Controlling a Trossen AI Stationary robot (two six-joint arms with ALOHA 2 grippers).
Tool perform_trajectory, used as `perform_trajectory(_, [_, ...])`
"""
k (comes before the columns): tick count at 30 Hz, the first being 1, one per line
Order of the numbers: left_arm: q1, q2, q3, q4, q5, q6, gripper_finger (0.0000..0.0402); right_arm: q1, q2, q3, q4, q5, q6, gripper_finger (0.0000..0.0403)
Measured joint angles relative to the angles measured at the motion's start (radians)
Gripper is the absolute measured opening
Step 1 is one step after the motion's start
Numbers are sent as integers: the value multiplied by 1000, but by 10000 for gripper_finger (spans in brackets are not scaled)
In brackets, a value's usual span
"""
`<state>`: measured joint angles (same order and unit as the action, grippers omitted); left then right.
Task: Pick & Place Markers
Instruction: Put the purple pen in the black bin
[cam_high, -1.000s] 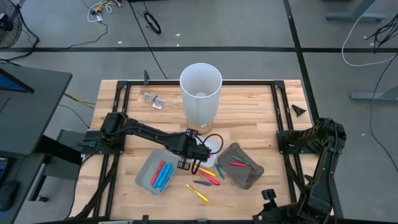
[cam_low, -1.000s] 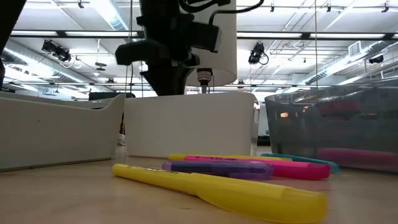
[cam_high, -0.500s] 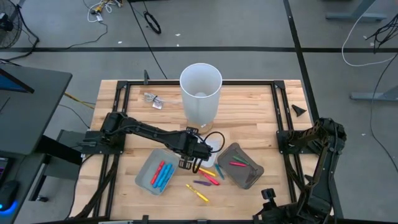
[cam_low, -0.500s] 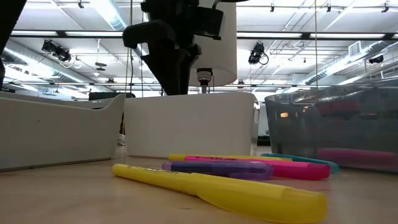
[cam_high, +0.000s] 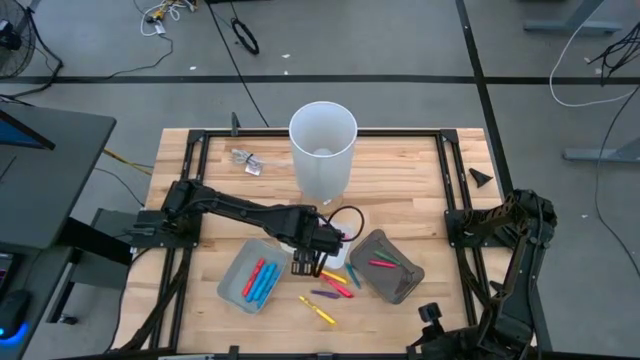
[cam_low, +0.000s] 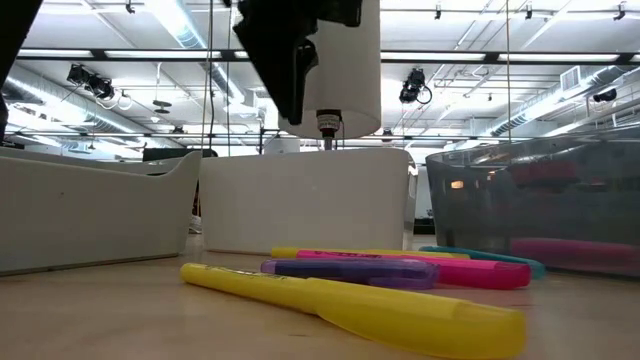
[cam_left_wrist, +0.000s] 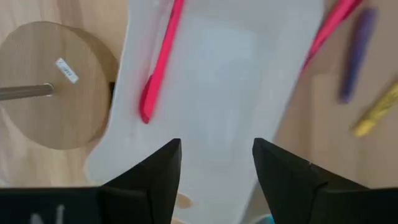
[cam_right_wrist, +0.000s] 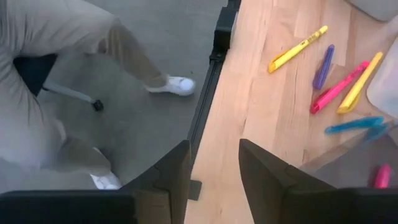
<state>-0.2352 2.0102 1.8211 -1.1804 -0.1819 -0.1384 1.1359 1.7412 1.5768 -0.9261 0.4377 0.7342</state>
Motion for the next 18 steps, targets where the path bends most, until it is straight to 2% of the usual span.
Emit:
perform_trajectory(4, [-14, 0, 28, 2, 49, -46, 204, -2, 0, 0, 7, 18, -39, 137])
perform_trajectory(9, [-64, 0, 58, 0, 56, -76, 204, -4, 0, 0, 7, 27, -53, 137])
perform_trajectory(18, [-167, 0, 65, 11, -21, -166, 204, -18, 0, 0, 16, 27, -62, 137])
